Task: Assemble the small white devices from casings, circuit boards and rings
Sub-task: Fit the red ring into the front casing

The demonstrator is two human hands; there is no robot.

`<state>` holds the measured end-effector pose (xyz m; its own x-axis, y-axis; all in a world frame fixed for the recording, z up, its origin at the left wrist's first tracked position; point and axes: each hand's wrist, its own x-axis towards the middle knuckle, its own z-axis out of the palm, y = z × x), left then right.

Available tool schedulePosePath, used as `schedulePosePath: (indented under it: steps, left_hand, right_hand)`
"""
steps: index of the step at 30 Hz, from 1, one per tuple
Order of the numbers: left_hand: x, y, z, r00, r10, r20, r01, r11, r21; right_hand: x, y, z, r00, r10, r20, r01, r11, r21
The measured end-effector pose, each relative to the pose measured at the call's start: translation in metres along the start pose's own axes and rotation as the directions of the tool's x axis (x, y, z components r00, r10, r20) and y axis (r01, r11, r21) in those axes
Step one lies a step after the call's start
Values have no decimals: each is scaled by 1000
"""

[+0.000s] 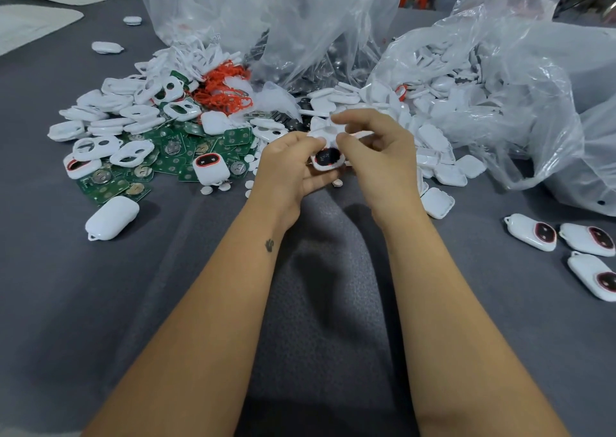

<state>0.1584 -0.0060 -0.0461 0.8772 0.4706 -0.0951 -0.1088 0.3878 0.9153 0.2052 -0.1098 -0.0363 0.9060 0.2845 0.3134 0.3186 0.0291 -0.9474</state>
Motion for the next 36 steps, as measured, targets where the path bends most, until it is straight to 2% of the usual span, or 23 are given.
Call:
schedulePosePath:
  steps: [3, 8, 13, 22, 24, 28, 29, 31, 34, 36]
  left_hand:
    - [-1, 0, 0, 998, 26, 50, -26, 1000, -12]
    - [0, 1, 1, 998, 5, 64, -3, 999, -43]
    - [0, 2, 0, 997, -34, 76, 43, 992, -117]
    - [3, -1, 0, 999, 26, 24, -26, 1000, 6]
    - [4, -3, 0, 999, 44, -19, -44, 999, 21]
    - [7, -4, 2, 969, 118, -219, -112, 993, 40]
    - [9, -3, 1, 954, 141, -264, -138, 990, 29]
    - [11, -3, 0, 925, 173, -338, -186, 983, -6]
    - [14, -3, -3, 883, 177, -435, -219, 975, -46]
    - [15, -3, -4, 858, 173, -483, -230, 971, -61]
  right_hand:
    - [-1, 3, 3, 995, -97, 0, 96, 976, -193]
    - [1, 8, 2, 991, -132, 12, 130, 954, -269]
    - [0, 8, 2, 991, -131, 11, 130, 958, -256]
    - [-2, 4, 3, 997, -52, 56, 58, 992, -109]
    - [-2, 4, 6, 997, -52, 48, 56, 995, -77]
    - [3, 9, 14, 997, -27, -75, 32, 998, 59]
    - [7, 12, 16, 995, -13, -95, 15, 1000, 21]
    - [18, 17, 23, 997, -16, -70, 5, 987, -161]
    - [37, 22, 36, 994, -63, 90, 98, 877, -471]
    - [45, 21, 45, 980, -44, 192, 137, 853, -503]
